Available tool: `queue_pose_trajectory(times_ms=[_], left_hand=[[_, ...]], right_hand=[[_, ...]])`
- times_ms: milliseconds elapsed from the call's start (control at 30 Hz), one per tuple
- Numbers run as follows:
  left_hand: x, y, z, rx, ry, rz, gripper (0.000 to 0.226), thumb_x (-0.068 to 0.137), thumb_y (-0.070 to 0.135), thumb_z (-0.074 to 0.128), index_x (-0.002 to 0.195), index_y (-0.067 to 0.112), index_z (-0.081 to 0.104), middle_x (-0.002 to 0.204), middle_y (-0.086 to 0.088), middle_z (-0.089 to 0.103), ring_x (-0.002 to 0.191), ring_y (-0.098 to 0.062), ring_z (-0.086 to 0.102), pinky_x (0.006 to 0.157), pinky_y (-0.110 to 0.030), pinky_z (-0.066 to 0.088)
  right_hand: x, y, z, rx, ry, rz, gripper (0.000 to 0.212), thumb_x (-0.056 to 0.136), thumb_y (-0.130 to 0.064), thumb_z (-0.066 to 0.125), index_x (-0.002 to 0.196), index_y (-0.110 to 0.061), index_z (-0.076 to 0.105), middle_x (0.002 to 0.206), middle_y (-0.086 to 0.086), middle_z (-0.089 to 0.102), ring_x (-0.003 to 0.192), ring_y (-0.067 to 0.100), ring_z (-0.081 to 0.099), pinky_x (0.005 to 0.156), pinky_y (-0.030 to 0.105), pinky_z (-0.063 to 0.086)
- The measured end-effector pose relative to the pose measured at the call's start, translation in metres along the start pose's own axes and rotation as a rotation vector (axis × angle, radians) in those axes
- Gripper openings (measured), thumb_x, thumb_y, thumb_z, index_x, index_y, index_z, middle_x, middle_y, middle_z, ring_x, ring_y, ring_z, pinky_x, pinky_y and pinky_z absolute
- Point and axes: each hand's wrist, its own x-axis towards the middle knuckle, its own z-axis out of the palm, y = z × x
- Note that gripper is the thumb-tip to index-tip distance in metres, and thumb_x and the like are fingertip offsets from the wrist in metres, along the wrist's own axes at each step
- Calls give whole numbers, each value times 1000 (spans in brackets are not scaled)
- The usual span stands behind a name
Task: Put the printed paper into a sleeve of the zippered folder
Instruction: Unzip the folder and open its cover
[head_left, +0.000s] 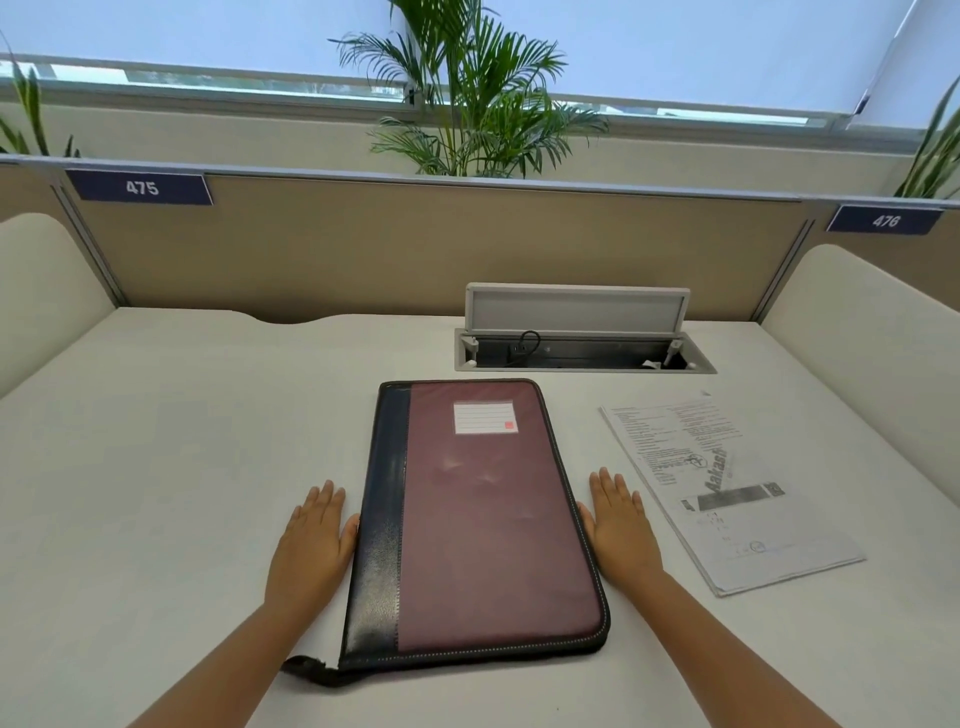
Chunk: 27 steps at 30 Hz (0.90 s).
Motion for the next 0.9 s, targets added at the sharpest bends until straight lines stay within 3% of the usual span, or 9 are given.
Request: queue_pose_trajectory(times_ms=[233,333,400,467,633,900], left_hand=[[-1,-1,1,37,-3,2,52,97,33,35,143,12,27,154,-7,25,143,-20,19,117,-33,13],[3,0,-2,42,30,-5,46,95,28,42,137,8,40,145,-11,41,136,-24,35,112,-37,27],[9,2,-4,45,81,0,38,91,20,46,125,3,53,130,-16,55,121,-31,51,100,-42,41],[16,3,-6,34,101,-2,34,88,15,50,119,0,57,122,-19,60,111,-33,56,93,-43,45],[37,5,-2,77,-26,26,45,96,21,35,140,10,33,150,-9,32,140,-25,27,115,-37,20],[75,10,3,-77,-36,-63,43,98,24,33,140,11,35,152,-7,30,142,-25,21,117,-43,13]], right_hand=[[0,1,1,61,28,7,56,100,-41,22,149,-16,10,159,2,8,146,17,2,119,34,-1],[2,-2,-2,128,37,40,53,100,-36,29,148,-16,18,157,2,15,146,18,8,119,33,2],[7,-7,-8,178,69,64,48,98,-30,35,144,-15,30,154,6,27,143,21,19,119,35,11],[13,-12,-17,253,117,83,42,97,-27,42,136,-13,42,144,10,42,135,23,34,114,35,25],[38,-28,-37,374,77,76,40,96,-26,45,133,-13,44,138,11,45,128,26,41,105,38,35],[95,-59,-54,295,9,-52,42,94,-25,47,134,-13,43,139,12,44,128,26,40,106,38,34]])
